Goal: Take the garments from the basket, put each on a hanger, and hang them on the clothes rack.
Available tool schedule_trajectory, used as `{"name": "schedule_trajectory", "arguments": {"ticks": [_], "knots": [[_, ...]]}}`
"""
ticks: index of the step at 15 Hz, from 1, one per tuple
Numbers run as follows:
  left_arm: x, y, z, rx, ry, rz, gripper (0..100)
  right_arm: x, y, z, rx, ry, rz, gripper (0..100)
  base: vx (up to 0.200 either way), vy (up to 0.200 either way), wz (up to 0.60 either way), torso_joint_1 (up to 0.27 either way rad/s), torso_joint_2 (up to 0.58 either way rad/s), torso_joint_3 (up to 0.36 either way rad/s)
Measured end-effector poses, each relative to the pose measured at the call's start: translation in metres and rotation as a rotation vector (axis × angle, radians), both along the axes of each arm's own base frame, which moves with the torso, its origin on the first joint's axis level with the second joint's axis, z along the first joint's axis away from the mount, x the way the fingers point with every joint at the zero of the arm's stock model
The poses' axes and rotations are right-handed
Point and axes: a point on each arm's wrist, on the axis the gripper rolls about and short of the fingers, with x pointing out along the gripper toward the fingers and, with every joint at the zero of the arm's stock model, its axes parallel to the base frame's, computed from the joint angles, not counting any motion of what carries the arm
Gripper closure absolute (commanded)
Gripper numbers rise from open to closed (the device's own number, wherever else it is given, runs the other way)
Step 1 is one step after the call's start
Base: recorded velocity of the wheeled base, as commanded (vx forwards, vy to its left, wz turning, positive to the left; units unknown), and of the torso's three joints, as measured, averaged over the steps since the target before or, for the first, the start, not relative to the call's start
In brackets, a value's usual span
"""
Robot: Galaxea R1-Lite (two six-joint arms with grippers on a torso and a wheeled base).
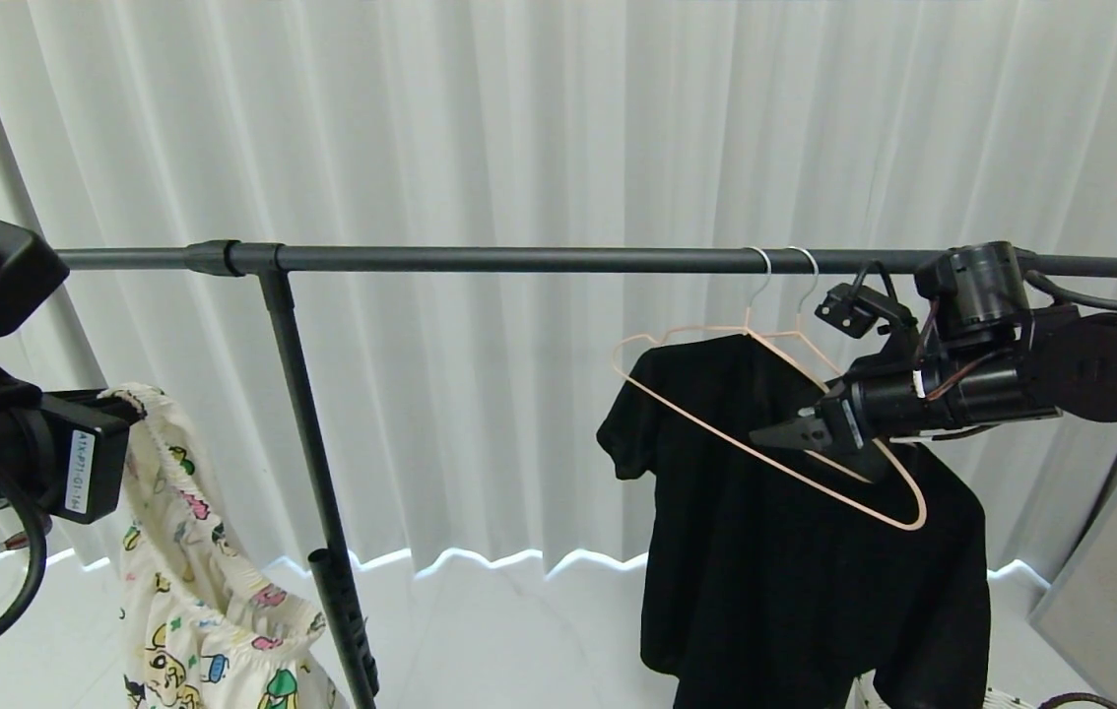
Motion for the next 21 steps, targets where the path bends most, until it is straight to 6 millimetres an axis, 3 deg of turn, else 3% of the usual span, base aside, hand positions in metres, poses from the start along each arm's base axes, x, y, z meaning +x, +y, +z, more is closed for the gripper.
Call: {"name": "schedule_trajectory", "arguments": {"ticks": [2, 3, 15, 21], "knots": [[0.000, 0.000, 0.000, 0.000, 0.000, 0.000, 100, -0.001, 0.004, -0.003, -0.003, 0.009, 0.012, 0, 0.000, 0.000, 0.00, 0.000, 0.00, 0.000], [0.000, 0.000, 0.001, 0.001, -0.003, 0.000, 100, -0.001, 0.006, -0.003, -0.003, 0.010, 0.018, 100, 0.000, 0.000, 0.00, 0.000, 0.00, 0.000], [0.000, -0.001, 0.003, -0.001, -0.015, -0.005, 100, -0.002, 0.008, 0.001, 0.003, -0.013, 0.019, 100, 0.000, 0.000, 0.00, 0.000, 0.00, 0.000], [0.002, -0.001, 0.004, -0.006, -0.040, -0.005, 100, -0.010, 0.006, 0.024, 0.089, -0.064, -0.018, 100, 0.000, 0.000, 0.00, 0.000, 0.00, 0.000]]}}
